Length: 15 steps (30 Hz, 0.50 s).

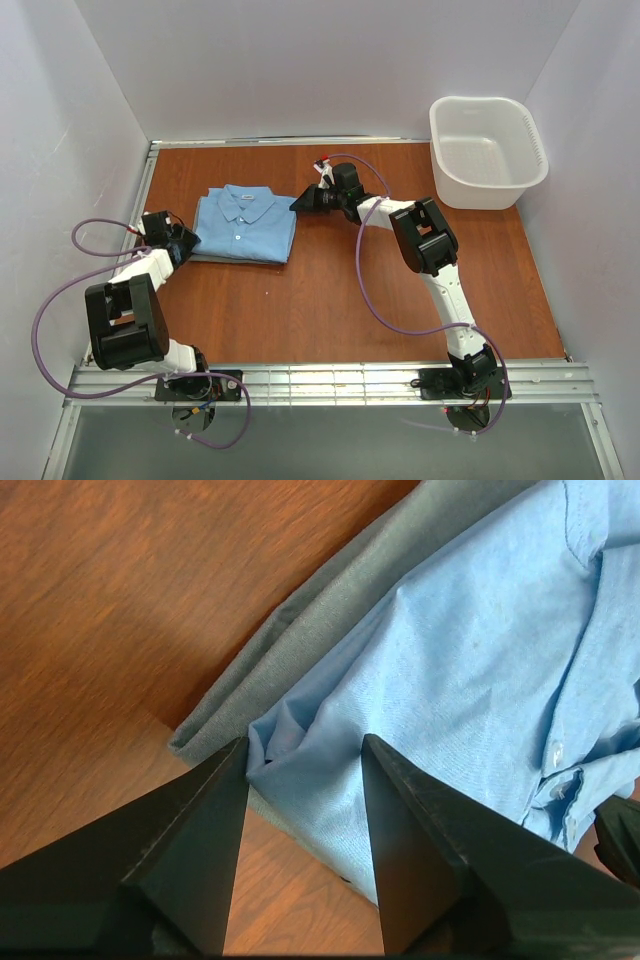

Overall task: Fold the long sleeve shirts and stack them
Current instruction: Neatly place the folded shirt to the corner

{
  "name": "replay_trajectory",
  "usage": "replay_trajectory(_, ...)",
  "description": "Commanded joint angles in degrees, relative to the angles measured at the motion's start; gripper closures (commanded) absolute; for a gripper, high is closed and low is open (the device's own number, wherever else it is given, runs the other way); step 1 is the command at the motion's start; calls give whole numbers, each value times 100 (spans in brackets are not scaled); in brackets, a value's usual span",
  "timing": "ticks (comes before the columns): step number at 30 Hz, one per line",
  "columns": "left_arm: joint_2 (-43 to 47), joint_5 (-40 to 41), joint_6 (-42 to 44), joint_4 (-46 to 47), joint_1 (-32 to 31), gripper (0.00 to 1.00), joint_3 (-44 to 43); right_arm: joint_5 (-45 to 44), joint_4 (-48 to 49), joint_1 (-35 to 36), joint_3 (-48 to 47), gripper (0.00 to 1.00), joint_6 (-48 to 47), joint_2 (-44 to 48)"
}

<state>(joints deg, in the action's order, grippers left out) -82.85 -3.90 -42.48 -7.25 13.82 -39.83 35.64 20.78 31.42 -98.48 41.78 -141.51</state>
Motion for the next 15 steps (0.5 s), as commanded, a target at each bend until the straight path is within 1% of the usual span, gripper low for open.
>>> replay_trajectory(1, 6, -155, -41, 65, 24, 57, -51, 31, 93, -4, -101, 99, -82, 71)
replay_trajectory(3, -29, -94, -50, 22, 24, 59, -59, 40, 93, -4, -119, 99, -82, 71)
replay_trajectory(4, -38, -58, -33, 4, 24, 67, -86, 31, 93, -4, -119, 99, -100, 89)
replay_trajectory(5, -38, -32, -15, 4, 24, 72, -103, 40, 93, -4, -119, 99, -91, 97)
replay_trajectory(6, -30, -23, 11, -5, 15, 77, -138, 40, 93, -4, -128, 99, -117, 106)
replay_trajectory(7, -12, -14, 46, -22, 15, 79, -208, 40, 93, -13, -128, 99, -144, 141)
replay_trajectory(10, 76, 12, 275, -92, 15, 93, -358, 31, 85, -4, -128, 99, -240, 229)
replay_trajectory(11, 111, 12, 397, -110, 24, 100, -454, 22, 85, -4, -128, 99, -284, 255)
replay_trajectory(15, 295, -58, 574, -163, 15, 100, -499, -13, 76, 4, -154, 99, -504, 414)
